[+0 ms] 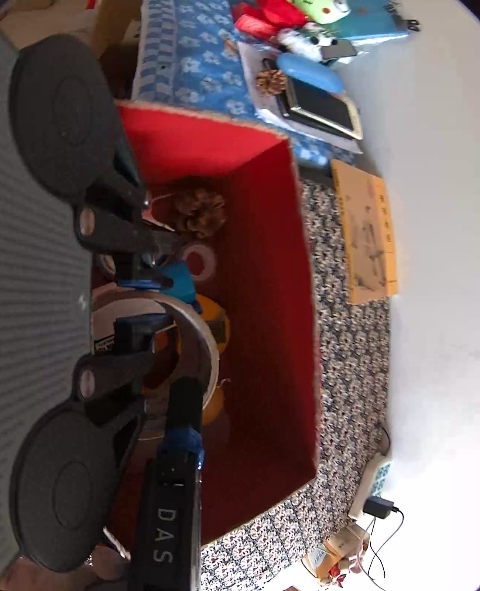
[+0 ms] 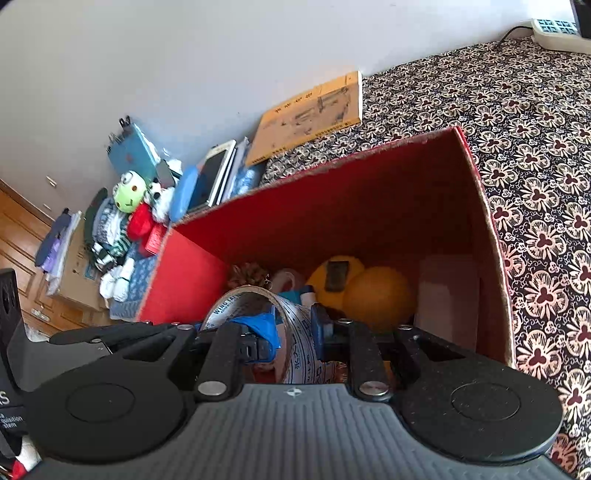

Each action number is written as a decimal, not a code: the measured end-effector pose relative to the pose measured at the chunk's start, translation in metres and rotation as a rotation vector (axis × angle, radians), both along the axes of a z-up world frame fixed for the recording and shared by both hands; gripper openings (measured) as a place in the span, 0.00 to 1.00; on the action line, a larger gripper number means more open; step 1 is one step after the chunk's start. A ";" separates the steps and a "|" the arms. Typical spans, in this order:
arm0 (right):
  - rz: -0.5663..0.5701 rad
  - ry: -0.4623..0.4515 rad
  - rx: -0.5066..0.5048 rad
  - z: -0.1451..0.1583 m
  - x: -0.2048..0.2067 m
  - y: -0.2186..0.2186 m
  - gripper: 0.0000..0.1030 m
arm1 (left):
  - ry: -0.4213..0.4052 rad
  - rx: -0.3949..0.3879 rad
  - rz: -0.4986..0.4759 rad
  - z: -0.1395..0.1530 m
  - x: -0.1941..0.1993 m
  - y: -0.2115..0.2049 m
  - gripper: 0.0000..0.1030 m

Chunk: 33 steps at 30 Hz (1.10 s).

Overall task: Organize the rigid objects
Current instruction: 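Lower the tape roll into the red box and open the right gripper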

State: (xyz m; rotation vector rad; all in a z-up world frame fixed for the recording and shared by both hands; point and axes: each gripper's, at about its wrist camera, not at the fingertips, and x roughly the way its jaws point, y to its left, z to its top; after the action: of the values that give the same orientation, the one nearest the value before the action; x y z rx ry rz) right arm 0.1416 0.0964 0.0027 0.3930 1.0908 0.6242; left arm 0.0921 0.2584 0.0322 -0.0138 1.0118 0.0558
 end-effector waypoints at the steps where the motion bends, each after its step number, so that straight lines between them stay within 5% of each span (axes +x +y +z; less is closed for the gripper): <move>1: -0.001 -0.001 -0.010 -0.003 0.001 0.001 0.02 | 0.010 -0.006 0.004 -0.004 0.002 0.001 0.13; 9: -0.033 -0.069 -0.030 0.001 -0.003 -0.006 0.07 | 0.038 0.047 0.038 -0.018 0.006 0.002 0.18; 14: -0.070 -0.103 -0.036 0.009 -0.008 -0.016 0.08 | 0.003 0.104 0.063 -0.009 -0.001 0.001 0.60; 33: -0.122 -0.222 -0.103 0.040 -0.041 -0.026 0.08 | -0.070 0.160 0.099 0.026 -0.021 -0.006 0.66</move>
State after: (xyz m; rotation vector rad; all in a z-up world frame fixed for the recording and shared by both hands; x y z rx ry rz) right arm 0.1003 0.0703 0.0423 0.2914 0.8764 0.4891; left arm 0.0710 0.2526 0.0585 0.0795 0.9340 0.2247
